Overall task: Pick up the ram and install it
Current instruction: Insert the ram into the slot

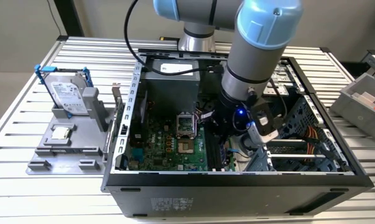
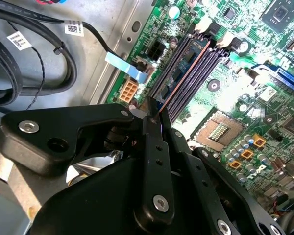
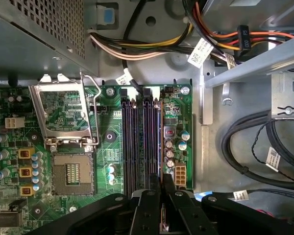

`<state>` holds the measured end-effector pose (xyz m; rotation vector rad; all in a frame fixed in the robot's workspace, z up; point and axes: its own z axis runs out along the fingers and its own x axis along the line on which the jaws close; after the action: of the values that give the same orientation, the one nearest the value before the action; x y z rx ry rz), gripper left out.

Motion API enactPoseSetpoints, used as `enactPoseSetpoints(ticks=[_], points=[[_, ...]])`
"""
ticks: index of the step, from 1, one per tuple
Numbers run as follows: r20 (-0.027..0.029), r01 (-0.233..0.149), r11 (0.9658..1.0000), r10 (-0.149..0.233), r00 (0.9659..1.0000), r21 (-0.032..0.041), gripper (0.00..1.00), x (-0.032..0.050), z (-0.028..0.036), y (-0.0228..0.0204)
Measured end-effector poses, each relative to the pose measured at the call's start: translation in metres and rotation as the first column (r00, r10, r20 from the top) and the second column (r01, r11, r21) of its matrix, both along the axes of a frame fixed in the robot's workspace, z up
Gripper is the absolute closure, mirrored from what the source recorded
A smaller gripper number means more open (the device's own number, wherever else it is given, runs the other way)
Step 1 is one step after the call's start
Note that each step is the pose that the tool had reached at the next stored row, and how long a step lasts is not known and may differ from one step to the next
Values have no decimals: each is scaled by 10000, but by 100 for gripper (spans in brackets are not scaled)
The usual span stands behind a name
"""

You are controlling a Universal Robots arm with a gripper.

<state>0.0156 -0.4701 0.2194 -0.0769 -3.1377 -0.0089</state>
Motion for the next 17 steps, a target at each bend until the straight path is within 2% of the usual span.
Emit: enactPoseSetpoints(ticks=[7,14,17], points=[[1,-1,10000,1,10000,2,100,-14,-13,-1],[0,-1,10000,1,10000,-1,100,-14,-55,-2],[-1,0,10000,0,10000,-6,100,-15,-59,10]])
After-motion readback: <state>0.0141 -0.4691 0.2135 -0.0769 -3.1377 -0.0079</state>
